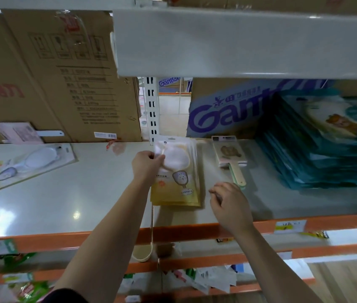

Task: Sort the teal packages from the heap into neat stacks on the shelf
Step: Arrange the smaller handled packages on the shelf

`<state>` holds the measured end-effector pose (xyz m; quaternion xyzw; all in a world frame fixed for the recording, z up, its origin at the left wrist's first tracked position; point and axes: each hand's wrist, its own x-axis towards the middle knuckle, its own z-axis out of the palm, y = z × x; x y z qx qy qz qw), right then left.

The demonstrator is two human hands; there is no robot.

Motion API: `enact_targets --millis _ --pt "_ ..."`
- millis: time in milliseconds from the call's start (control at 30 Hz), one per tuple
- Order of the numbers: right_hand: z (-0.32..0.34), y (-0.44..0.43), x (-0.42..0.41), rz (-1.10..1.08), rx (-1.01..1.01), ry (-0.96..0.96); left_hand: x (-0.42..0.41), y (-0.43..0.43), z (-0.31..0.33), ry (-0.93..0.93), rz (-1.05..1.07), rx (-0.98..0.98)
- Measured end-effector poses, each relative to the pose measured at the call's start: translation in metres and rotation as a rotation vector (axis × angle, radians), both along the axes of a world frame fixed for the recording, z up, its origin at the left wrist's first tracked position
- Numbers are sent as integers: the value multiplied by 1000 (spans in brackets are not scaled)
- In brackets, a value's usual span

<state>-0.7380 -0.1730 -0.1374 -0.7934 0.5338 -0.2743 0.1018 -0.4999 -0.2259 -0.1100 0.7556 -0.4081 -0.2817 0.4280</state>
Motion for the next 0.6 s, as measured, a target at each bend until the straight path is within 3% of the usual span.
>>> enact_targets --millis 600 --pt "-2 0 0 -27 24 -14 -9 6 -11 -206 52 -15"
